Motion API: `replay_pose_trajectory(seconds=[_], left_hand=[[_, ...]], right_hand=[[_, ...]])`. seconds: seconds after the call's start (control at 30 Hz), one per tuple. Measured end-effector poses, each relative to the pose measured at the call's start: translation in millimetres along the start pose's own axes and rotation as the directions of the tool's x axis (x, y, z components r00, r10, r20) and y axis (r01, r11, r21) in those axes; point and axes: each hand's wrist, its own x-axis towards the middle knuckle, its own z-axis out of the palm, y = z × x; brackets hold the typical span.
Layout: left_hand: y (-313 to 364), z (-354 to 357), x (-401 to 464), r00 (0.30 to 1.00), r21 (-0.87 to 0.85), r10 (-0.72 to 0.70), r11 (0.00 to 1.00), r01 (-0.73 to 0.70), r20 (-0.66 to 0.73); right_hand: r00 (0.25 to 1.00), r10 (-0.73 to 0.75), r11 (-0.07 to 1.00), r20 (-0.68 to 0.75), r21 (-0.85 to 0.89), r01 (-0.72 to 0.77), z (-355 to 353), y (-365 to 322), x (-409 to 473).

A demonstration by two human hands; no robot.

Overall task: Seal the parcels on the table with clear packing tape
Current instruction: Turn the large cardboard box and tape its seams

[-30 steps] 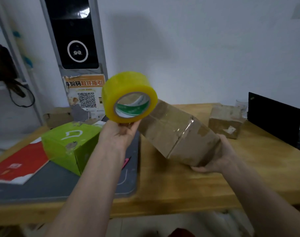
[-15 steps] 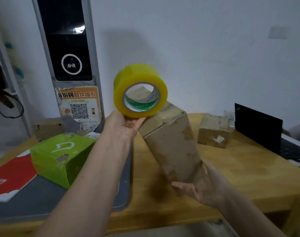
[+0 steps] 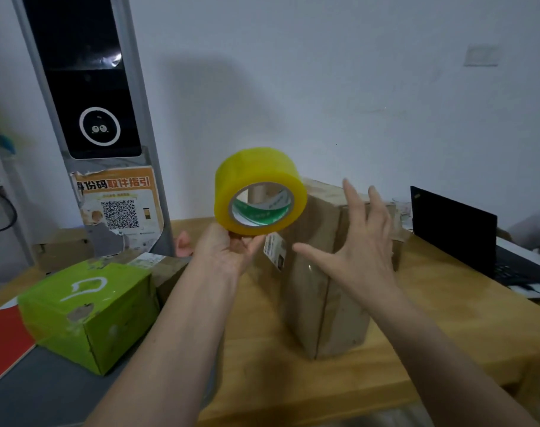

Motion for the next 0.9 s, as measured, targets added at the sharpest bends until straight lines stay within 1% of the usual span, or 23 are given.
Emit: replay_pose_trajectory(seconds=[0.03, 0.07, 0.13, 0.2, 0.3, 0.33, 0.43, 0.53, 0.63, 0.7, 0.8, 0.9], left_hand=[[3, -7, 4, 1.0, -0.017, 0.008, 1.0, -0.008, -0.011], [6, -15, 10, 0.999, -0.049, 0.012, 0.999, -0.013, -0.03], [14, -31, 20, 0.997, -0.088, 0.023, 0.996, -0.03, -0.075], [21, -41, 22, 0.994, -0.077, 0.038, 0.996, -0.046, -0.103], [26, -49, 19, 0.99, -0.061, 0.046, 0.997, -0.054, -0.134], [26, -50, 17, 0.989, -0.061, 0.047, 0.997, -0.056, -0.14], [27, -57, 18, 0.987, -0.06, 0.049, 0.996, -0.059, -0.152], [26, -67, 22, 0.986, -0.067, 0.019, 0.997, -0.031, -0.167], [25, -78, 30, 0.982, -0.052, -0.003, 0.999, -0.007, -0.19], [25, -82, 32, 0.978, -0.044, -0.001, 0.999, -0.009, -0.207], [31, -85, 28, 0.976, -0.026, 0.03, 0.999, -0.036, -0.213], [41, -90, 26, 0.971, -0.042, 0.073, 0.995, -0.085, -0.227]], right_hand=[[0.999, 0.036, 0.998, -0.021, -0.044, -0.037, 2, 4, 9], [0.996, 0.057, 0.997, -0.066, -0.053, -0.06, 3, 9, 16], [0.981, 0.043, 0.997, -0.188, -0.05, -0.053, 5, 21, 24], [0.965, 0.02, 1.0, -0.26, -0.006, -0.022, 10, 32, 29], [0.957, -0.021, 0.995, -0.29, 0.09, 0.049, 13, 38, 31], [0.956, -0.008, 0.989, -0.293, 0.141, 0.052, 12, 38, 29], [0.966, 0.09, 0.954, -0.242, 0.301, -0.014, 8, 43, 27], [0.98, 0.168, 0.918, -0.108, 0.38, -0.115, 11, 55, 21], [0.956, 0.291, 0.829, 0.034, 0.489, -0.27, 26, 76, 12], [0.949, 0.304, 0.804, 0.086, 0.511, -0.304, 31, 90, 8], [0.943, 0.309, 0.777, 0.123, 0.54, -0.325, 31, 99, 9], [0.932, 0.341, 0.645, 0.123, 0.691, -0.327, 31, 107, 14]])
